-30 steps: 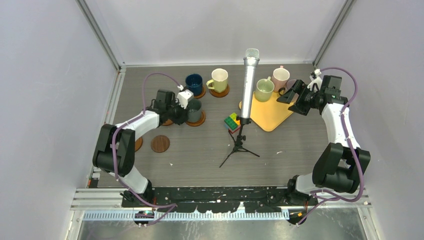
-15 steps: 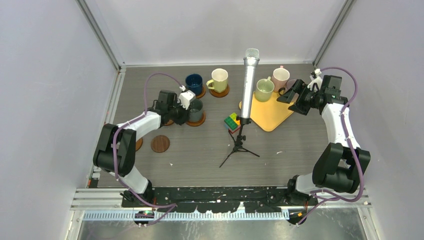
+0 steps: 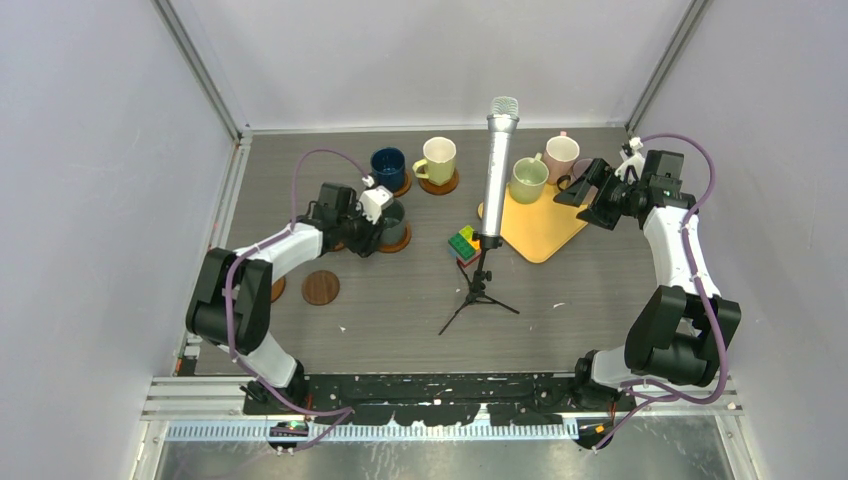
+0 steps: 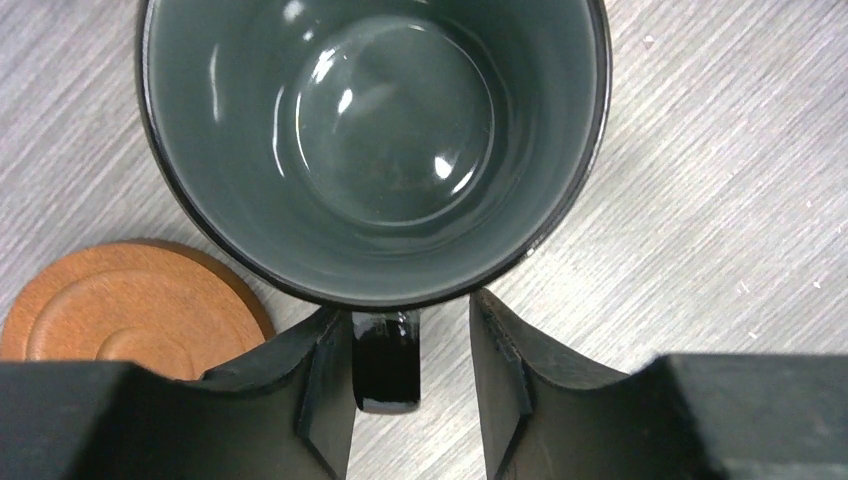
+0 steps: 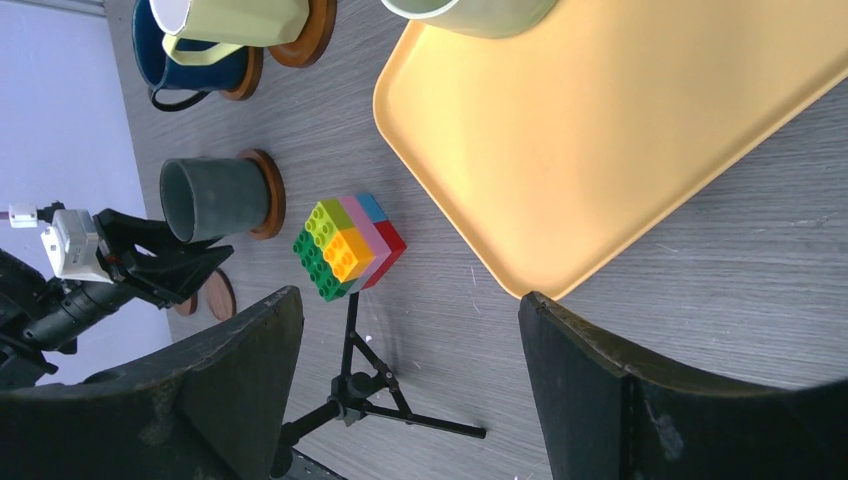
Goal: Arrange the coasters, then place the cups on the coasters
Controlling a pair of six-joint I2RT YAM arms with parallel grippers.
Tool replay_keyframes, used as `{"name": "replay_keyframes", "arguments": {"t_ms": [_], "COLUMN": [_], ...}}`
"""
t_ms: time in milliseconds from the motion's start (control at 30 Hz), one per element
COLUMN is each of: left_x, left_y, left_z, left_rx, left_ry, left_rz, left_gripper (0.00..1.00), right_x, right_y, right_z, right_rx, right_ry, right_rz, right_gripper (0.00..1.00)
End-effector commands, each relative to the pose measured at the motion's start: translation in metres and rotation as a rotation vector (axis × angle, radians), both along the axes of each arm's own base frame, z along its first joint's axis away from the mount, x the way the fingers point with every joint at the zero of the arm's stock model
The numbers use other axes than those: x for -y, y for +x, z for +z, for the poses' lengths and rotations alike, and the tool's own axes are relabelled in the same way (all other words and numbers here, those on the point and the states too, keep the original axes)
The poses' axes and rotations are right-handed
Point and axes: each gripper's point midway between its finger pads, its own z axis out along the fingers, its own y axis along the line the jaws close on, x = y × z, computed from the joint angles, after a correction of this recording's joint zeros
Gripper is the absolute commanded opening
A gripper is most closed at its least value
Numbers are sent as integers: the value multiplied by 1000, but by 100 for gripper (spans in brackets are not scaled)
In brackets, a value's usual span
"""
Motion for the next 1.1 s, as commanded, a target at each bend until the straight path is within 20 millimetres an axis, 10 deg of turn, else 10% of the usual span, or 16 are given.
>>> {"name": "replay_keyframes", "arguments": {"t_ms": [0, 267, 500, 1067], "left_x": [1, 1, 3, 7], "left_y": [-5, -15, -16, -19], "left_z": [20, 28, 61, 121], "left_rx": [30, 28, 60, 141], "left_ry": [-5, -20, -43, -101], "left_rz": [-25, -30, -38, -36], "left_gripper": [44, 48, 76, 91], "right_x": [1, 1, -4, -1], "right_y": [5, 5, 18, 121], "right_z": [16, 18, 21, -7], "right_rx": [63, 70, 74, 11], "right_ry": [-16, -16, -146, -425], "right_rz": [-1, 5, 50, 36], "right_gripper": [83, 83, 83, 68]}}
